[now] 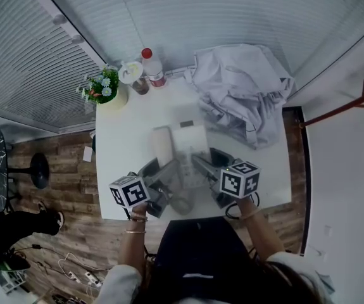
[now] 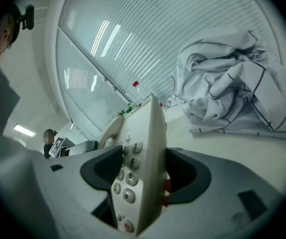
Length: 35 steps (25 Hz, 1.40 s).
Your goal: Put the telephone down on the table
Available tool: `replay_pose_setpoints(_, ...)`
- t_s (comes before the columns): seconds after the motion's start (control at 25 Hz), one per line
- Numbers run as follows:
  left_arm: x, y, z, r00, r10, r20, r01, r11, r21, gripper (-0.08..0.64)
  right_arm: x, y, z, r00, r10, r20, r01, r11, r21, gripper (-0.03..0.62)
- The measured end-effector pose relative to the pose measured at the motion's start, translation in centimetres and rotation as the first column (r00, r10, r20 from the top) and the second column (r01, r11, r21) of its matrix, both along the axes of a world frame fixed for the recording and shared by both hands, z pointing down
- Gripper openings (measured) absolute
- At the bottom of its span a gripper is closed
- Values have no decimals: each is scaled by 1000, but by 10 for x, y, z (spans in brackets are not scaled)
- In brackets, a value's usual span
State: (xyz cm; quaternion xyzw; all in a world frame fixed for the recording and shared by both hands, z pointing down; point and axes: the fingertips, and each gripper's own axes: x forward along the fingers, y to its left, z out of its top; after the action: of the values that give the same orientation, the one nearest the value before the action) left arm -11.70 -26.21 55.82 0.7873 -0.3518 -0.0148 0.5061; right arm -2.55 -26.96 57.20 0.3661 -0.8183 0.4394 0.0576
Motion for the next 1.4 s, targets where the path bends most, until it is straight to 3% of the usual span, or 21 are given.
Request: replay_pose_setpoints(1.4, -15, -14, 54, 1000, 6, 5, -6, 993, -115, 399, -16, -12, 54, 1000, 6, -20, -8, 993, -117, 277)
